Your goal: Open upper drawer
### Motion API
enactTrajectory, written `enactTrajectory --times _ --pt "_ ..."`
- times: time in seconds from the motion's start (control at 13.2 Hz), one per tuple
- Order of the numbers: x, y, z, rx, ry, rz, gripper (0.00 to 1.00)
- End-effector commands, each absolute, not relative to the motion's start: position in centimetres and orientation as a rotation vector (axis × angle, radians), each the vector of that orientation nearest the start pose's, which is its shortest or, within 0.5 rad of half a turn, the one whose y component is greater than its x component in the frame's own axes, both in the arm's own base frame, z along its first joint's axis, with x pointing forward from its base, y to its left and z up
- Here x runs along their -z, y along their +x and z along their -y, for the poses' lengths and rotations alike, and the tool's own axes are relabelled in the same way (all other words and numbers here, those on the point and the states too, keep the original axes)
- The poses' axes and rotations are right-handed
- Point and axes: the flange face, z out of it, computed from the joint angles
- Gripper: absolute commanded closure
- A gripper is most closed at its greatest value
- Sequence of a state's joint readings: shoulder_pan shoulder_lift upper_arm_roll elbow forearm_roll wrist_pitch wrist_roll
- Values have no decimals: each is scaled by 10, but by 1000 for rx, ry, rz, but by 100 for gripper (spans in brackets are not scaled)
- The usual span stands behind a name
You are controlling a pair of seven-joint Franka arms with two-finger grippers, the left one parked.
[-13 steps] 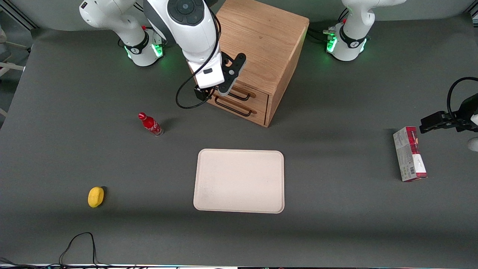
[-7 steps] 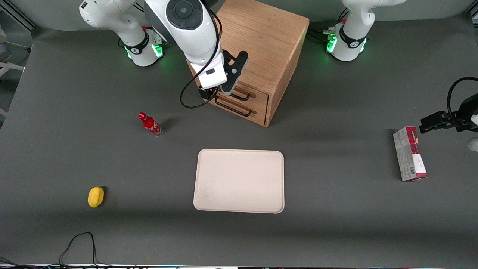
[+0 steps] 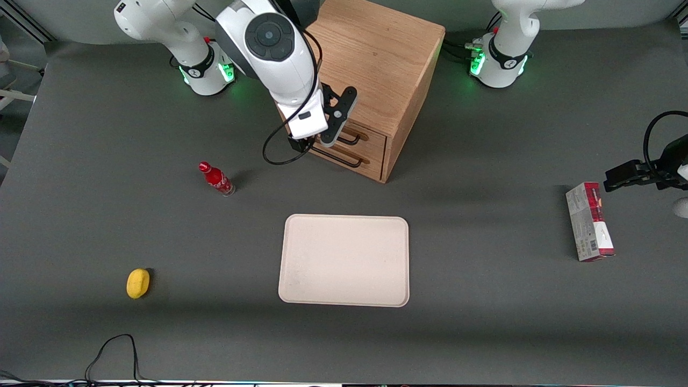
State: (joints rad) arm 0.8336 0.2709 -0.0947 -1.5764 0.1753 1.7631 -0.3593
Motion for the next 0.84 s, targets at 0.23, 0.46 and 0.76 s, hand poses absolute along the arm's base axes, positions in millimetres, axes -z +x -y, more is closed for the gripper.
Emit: enactTrajectory --times 0.23,0.46,0.76 --pt "-457 451 -441 -147 -2583 1549 0" --pt "-444 452 -438 -141 -2596 1555 0" --pt "-435 454 -439 -141 -2609 1573 0"
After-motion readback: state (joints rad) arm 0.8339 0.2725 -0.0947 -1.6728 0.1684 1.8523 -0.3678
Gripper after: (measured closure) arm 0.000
